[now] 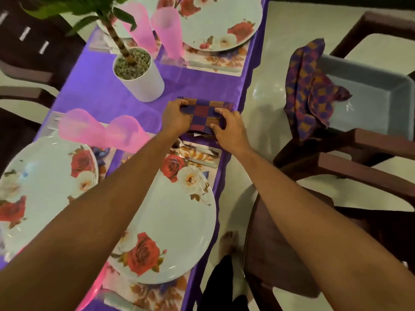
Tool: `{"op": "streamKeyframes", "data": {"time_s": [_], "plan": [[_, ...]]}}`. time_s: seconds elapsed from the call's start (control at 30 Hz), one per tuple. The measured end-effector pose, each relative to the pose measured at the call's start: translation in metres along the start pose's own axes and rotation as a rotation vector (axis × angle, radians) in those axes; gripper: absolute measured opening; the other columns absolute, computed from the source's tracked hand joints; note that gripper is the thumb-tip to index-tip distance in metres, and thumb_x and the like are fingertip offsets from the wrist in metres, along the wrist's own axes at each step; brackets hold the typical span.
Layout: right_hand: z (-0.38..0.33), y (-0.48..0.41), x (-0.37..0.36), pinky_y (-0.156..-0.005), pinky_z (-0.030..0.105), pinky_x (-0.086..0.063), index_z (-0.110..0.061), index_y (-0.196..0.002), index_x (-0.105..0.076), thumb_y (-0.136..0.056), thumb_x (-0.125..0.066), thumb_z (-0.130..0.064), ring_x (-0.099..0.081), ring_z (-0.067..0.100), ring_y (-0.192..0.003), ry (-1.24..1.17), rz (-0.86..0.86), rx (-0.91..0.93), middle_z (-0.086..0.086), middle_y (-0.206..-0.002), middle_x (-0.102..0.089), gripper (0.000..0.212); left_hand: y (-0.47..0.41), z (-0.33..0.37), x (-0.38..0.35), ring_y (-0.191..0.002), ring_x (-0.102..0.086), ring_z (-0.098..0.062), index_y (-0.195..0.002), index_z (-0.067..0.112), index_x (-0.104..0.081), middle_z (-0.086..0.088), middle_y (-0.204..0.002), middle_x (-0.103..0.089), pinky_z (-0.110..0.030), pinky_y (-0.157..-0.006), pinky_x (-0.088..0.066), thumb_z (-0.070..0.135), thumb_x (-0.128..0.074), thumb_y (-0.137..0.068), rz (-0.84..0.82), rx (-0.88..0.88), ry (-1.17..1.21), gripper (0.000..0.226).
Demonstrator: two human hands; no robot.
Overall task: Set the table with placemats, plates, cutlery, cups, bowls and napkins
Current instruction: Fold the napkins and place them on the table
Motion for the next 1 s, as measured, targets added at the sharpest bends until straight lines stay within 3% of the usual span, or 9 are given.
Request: {"op": "streamKeyframes", "data": {"time_s": [0.27,0.43,0.57,0.7,0.83,1.0], "plan": [[0.001,-0.001,-0.013,-0.093,0.033,-0.054,-0.027,-0.140,-0.054,-0.092,-0.071,-0.034,-0.059,0.020,-0.112,0.106,-0.024,0.055,0.001,-0.127,-0.051,0.051,0.000,-0.014,-0.005,-0.117,-0.055,-0.026,-0.121,0.034,-0.061,0.002,-0.127,-0.056,-0.051,-0.094,-0.049,0.016,-0.064,-0.087,0.105,0.002,-0.171,0.038],[-0.001,-0.001,-0.010,-0.093,0.029,-0.052,-0.026,-0.140,-0.054,-0.092,-0.070,-0.036,-0.058,0.020,-0.114,0.124,-0.045,0.051,0.002,-0.130,-0.049,0.051,0.007,-0.015,-0.009,-0.125,-0.041,-0.033,-0.130,0.027,-0.053,-0.008,-0.136,-0.045,-0.052,-0.099,-0.037,0.015,-0.062,-0.089,0.112,0.020,-0.385,0.043],[-0.005,0.006,-0.002,-0.093,0.027,-0.049,-0.024,-0.140,-0.050,-0.091,-0.072,-0.040,-0.051,0.013,-0.108,0.079,-0.058,0.030,0.003,-0.130,-0.044,0.056,0.018,-0.010,-0.008,-0.132,-0.035,-0.037,-0.129,0.018,-0.050,-0.014,-0.145,-0.038,-0.054,-0.101,-0.035,0.015,-0.066,-0.084,0.150,-0.090,-0.625,0.048],[0.009,0.025,0.029,-0.088,0.023,-0.045,-0.024,-0.134,-0.057,-0.091,-0.071,-0.040,-0.049,0.009,-0.103,0.021,0.008,-0.033,0.000,-0.121,-0.049,0.048,0.040,0.008,-0.013,-0.130,-0.038,-0.036,-0.128,0.013,-0.055,-0.014,-0.140,-0.045,-0.052,-0.099,-0.038,0.009,-0.056,-0.085,0.210,-0.200,-0.514,0.043],[0.042,0.050,0.090,-0.090,0.031,-0.051,-0.020,-0.112,-0.073,-0.091,-0.070,-0.031,-0.060,0.010,-0.093,0.009,0.032,-0.106,-0.002,-0.102,-0.066,0.023,0.068,0.041,-0.034,-0.112,-0.054,-0.037,-0.116,0.010,-0.065,-0.017,-0.120,-0.059,-0.047,-0.092,-0.044,0.010,-0.053,-0.087,0.209,-0.302,-0.311,0.032],[0.099,0.084,0.185,-0.090,0.030,-0.053,-0.025,-0.102,-0.076,-0.092,-0.067,-0.029,-0.066,0.013,-0.093,0.096,0.051,-0.241,-0.007,-0.095,-0.072,0.014,0.111,0.091,-0.090,-0.097,-0.065,-0.028,-0.104,0.020,-0.072,-0.007,-0.104,-0.071,-0.038,-0.085,-0.049,0.016,-0.056,-0.088,-0.024,-0.397,-0.239,0.024]]}}
Point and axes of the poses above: each hand's wrist, its own y-axis away from the middle knuckle, its own x-axis out of the back of the hand, z = x × y, the point moved 1 cm from there along -y, towards the middle knuckle
